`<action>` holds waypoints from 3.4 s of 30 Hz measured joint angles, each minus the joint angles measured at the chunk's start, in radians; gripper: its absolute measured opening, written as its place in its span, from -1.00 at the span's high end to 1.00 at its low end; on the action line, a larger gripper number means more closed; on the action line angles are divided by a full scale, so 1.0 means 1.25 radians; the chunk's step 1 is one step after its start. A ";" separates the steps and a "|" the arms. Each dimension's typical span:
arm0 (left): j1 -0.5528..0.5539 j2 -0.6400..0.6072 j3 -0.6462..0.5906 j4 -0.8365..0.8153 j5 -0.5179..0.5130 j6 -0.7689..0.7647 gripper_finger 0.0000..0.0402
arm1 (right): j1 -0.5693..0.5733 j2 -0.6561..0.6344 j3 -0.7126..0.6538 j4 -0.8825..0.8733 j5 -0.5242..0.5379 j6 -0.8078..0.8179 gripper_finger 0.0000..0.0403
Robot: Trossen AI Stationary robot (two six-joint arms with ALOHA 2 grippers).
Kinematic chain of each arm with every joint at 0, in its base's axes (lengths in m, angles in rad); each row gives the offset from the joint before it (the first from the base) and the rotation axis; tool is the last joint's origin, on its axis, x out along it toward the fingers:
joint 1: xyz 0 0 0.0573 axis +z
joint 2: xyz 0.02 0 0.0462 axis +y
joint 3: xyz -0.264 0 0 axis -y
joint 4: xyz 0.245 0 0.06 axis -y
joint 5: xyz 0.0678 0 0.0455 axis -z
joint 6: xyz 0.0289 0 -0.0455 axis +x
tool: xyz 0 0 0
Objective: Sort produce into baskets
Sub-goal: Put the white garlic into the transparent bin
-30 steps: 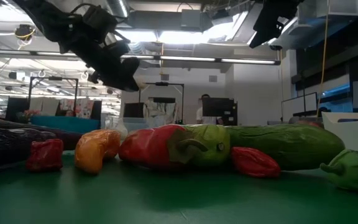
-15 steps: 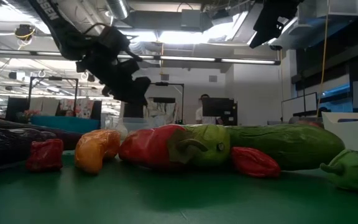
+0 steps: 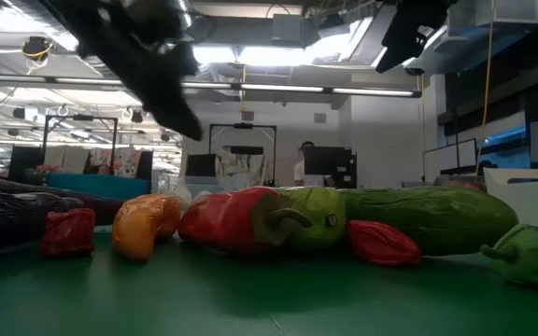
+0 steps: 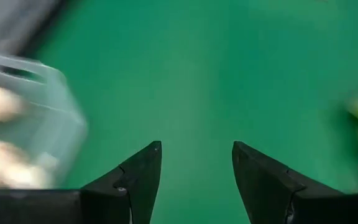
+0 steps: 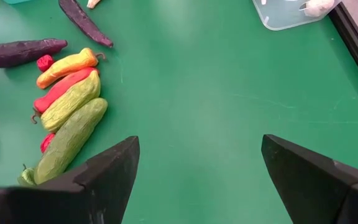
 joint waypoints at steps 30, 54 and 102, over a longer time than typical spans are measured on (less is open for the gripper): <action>-0.618 -0.025 -0.043 -0.373 -0.131 -0.202 0.00 | 0.000 0.000 0.000 0.024 0.000 0.005 -0.66; -0.618 0.191 -0.041 -0.353 -0.097 -0.185 -0.06 | 0.000 0.000 0.000 0.021 0.000 0.004 -0.66; -0.076 0.183 0.165 0.099 -0.686 -0.189 0.33 | 0.000 0.000 0.000 0.019 0.000 -0.017 -0.66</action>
